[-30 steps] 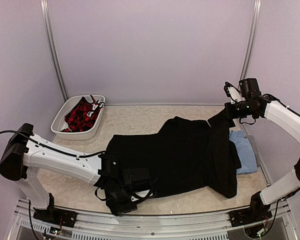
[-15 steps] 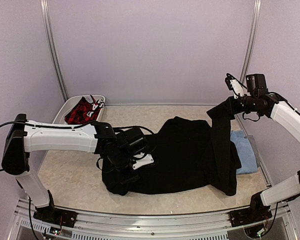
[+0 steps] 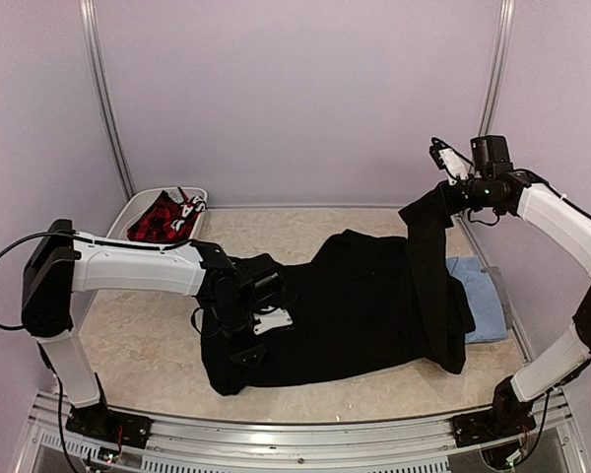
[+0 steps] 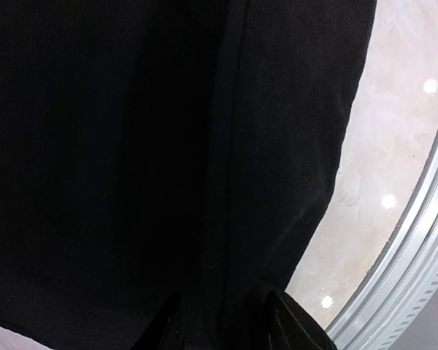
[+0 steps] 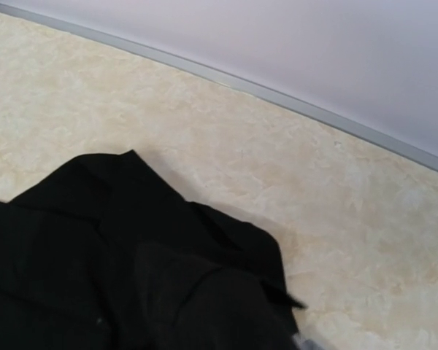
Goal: Fold and stack the long sleeve shirts
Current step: Fold the flattened shirt at the center of the board.
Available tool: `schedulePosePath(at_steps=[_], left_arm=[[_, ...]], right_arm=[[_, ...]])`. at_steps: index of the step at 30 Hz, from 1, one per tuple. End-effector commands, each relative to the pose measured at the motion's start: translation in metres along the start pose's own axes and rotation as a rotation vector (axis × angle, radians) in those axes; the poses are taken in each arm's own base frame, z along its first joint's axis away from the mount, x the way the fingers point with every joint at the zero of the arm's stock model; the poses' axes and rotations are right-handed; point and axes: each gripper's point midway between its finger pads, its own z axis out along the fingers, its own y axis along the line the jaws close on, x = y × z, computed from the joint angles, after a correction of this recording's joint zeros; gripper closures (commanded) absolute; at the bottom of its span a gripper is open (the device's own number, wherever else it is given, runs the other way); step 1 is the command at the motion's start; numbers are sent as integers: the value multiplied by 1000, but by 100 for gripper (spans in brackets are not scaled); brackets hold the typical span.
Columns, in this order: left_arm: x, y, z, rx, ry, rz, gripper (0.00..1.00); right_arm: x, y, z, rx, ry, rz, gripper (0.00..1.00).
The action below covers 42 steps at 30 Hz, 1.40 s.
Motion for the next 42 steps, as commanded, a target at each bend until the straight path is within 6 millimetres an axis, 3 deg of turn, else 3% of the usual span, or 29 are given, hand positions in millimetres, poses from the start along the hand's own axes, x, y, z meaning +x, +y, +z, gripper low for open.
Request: schedulePosePath(at_steps=[1, 11, 17, 24, 30, 42], left_arm=[[11, -1, 1, -3, 9, -6, 63], [11, -14, -13, 41, -75, -5, 46], [13, -20, -19, 62, -97, -5, 62], [24, -17, -10, 71, -68, -52, 79], [26, -10, -14, 55, -52, -73, 94], [18, -8, -56, -18, -205, -43, 91]], right_arm=[[-10, -21, 2, 85, -5, -29, 100], [-2, -36, 8, 147, 32, -19, 100], [-2, -38, 8, 153, 33, -12, 100], [-5, -39, 6, 158, 26, -12, 100], [-4, -42, 3, 178, 31, -19, 100], [-5, -46, -1, 199, 31, -93, 100]])
